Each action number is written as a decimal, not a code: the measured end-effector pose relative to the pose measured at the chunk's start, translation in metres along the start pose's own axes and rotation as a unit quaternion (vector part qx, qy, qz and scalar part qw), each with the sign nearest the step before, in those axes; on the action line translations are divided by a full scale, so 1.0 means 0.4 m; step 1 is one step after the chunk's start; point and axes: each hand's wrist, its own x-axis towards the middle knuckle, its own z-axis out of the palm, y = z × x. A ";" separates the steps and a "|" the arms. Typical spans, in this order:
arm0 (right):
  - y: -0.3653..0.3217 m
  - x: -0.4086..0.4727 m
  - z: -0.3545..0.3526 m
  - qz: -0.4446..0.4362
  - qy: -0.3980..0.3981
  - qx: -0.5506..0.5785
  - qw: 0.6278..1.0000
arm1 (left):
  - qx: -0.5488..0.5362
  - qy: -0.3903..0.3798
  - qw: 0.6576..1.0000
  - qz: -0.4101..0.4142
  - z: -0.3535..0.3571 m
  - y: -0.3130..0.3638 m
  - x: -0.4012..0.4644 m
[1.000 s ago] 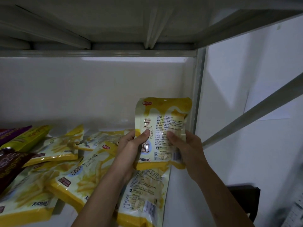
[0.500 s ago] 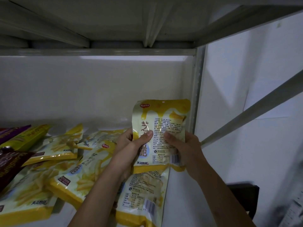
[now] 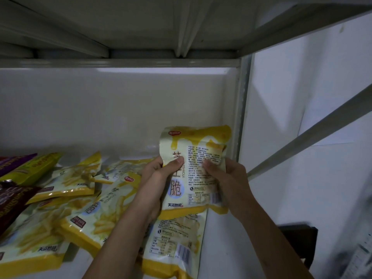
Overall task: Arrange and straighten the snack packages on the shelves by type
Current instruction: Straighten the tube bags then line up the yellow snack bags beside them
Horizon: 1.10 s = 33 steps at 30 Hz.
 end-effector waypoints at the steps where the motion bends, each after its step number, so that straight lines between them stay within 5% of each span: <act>1: -0.001 -0.001 -0.003 0.001 0.004 -0.005 1.000 | -0.004 -0.004 1.000 -0.002 0.001 0.002 -0.001; 18: -0.023 -0.015 0.016 0.018 -0.019 0.043 0.999 | -0.008 0.011 0.999 0.049 0.000 -0.004 0.000; 25: -0.009 -0.015 0.004 0.065 -0.126 -0.023 0.990 | -0.009 0.056 0.994 0.089 -0.011 -0.002 0.006; 33: -0.017 -0.008 0.009 0.022 -0.019 0.005 1.000 | 0.107 -0.054 0.993 -0.005 -0.017 -0.013 0.014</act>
